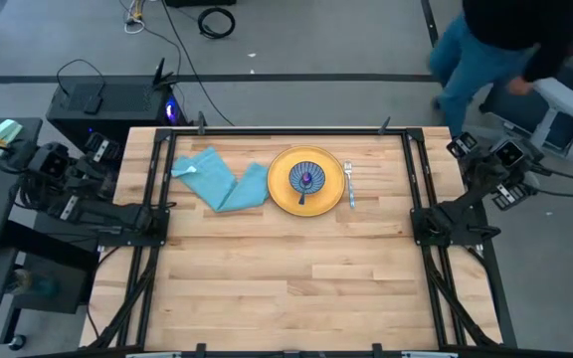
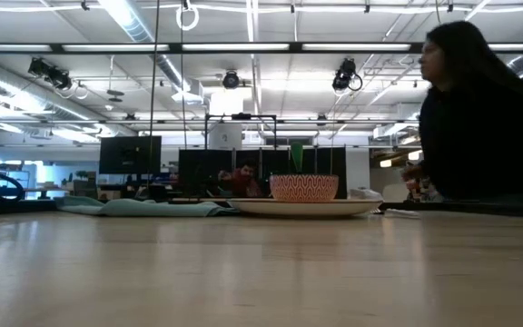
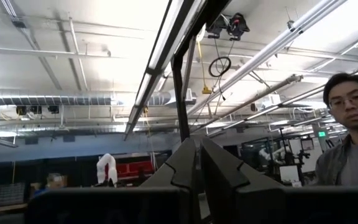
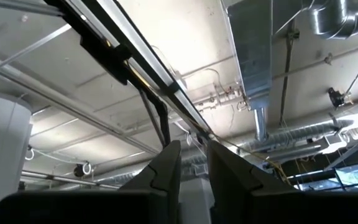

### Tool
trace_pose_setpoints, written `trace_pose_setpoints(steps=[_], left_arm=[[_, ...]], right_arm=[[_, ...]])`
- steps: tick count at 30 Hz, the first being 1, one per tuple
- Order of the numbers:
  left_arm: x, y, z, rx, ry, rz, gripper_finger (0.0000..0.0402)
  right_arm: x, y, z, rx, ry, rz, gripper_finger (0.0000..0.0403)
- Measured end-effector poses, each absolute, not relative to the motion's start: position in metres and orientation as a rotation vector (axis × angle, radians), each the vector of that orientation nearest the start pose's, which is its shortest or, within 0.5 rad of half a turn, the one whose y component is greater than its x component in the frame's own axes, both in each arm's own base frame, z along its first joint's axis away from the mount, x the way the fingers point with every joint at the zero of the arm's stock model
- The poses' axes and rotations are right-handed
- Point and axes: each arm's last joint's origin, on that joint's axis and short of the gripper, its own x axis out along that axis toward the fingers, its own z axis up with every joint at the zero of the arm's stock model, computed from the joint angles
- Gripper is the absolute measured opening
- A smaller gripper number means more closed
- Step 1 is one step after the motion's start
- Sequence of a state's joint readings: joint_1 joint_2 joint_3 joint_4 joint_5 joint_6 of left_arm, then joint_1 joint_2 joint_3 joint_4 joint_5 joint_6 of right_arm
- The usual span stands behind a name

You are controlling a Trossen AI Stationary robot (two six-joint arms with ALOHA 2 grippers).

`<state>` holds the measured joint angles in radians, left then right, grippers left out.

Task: Set table place
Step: Return to Home Position

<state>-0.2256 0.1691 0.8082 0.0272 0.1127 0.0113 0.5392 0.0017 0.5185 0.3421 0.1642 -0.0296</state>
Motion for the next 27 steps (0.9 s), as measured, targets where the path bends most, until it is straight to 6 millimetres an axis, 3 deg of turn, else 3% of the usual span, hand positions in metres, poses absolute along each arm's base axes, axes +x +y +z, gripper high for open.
trace_pose_setpoints(steps=[14,27], left_arm=[[-0.029,0.003,0.396,-0.036,-0.725,-0.323,0.004],[-0.034,0.004,0.394,-0.068,-0.732,-0.35,0.0029]], right_arm=[[0.002,-0.005,0.353,0.28,-0.818,0.32,0.0085],[0.002,-0.005,0.353,0.28,-0.817,0.321,0.0085]])
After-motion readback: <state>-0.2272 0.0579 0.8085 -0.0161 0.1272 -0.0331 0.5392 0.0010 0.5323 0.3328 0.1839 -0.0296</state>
